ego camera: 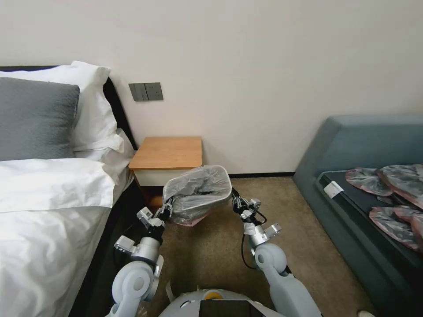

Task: Pick up the garbage bag from the table and place it over the trash can.

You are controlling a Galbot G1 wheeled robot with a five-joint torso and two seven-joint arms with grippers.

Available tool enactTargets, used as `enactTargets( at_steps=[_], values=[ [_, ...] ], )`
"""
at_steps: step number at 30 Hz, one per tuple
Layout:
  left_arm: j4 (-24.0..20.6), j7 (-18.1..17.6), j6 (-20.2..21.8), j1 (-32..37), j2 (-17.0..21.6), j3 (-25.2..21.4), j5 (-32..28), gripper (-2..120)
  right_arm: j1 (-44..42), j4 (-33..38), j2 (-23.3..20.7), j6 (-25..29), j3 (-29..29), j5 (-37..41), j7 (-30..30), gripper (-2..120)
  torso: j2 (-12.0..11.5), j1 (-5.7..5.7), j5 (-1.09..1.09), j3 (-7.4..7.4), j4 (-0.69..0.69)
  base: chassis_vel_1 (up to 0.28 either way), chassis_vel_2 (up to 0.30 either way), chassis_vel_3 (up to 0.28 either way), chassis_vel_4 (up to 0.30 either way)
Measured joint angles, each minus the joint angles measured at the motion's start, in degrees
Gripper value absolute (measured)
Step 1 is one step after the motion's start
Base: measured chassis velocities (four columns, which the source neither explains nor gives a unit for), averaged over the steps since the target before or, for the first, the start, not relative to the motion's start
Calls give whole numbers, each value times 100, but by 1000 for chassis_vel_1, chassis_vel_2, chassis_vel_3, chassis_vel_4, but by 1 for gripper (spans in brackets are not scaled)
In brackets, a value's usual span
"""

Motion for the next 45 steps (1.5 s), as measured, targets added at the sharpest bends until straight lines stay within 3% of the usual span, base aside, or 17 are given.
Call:
enactTargets(
  at_steps=[9,12,19,22,23,26,30,32,33,34,37,38,40,41,45],
  values=[
    [138,-49,6,-102,42,-84,117,10,-212,36,-97,189,167,-410,-37,4,0,0,0,0,0,0,0,0,0],
    [252,-125,13,-160,85,-141,234,10,-544,261,-189,356,402,-894,-239,18,0,0,0,0,0,0,0,0,0],
    [456,-237,29,-240,89,-147,587,10,-1209,540,-290,786,943,-1608,-754,40,0,0,0,0,-2,0,0,0,0],
    [642,-204,-16,-245,123,-47,1319,10,-1372,933,-399,968,1068,-1699,-827,56,0,0,0,0,-2,0,0,0,0],
    [642,-204,-16,-245,123,-47,1319,10,-1372,933,-399,968,1068,-1699,-827,56,0,0,0,0,-2,0,0,0,0],
    [743,-95,-62,-251,177,21,2110,10,-1173,1410,-821,868,789,-2076,-633,68,0,0,1,0,1,0,0,0,0],
    [763,-2,-94,-271,221,47,2575,10,-879,1677,-1283,589,485,-2555,-474,62,0,0,0,0,1,0,0,0,0],
    [787,76,-120,-316,284,63,3033,10,-482,1766,-1940,197,74,-2823,-401,49,0,0,2,0,0,0,0,0,0],
    [799,102,-133,-323,299,65,3197,10,-313,1764,-2221,31,-91,-2832,-369,46,0,0,1,0,-1,0,0,0,0],
    [799,102,-133,-323,299,65,3197,10,-313,1764,-2221,31,-91,-2832,-369,46,0,0,1,0,-1,0,0,0,0],
    [836,174,-187,-319,330,78,3580,10,184,1674,-2898,-424,-552,-2655,-332,32,0,0,0,1,1,0,0,0,0],
    [836,174,-187,-319,330,78,3580,10,184,1674,-2898,-424,-552,-2655,-332,32,0,0,0,1,1,0,0,0,0],
    [878,202,-200,-323,315,103,3901,10,1004,1459,-3461,-942,-1271,-2316,-285,19,0,0,0,1,2,0,0,0,0],
    [878,202,-200,-323,315,103,3901,10,1004,1459,-3461,-942,-1271,-2316,-285,19,0,0,0,1,2,0,0,0,0],
    [892,216,-206,-365,292,131,4062,10,1868,1214,-3611,-1523,-2153,-1846,-135,4,0,0,0,1,1,0,0,0,0]
  ],
)
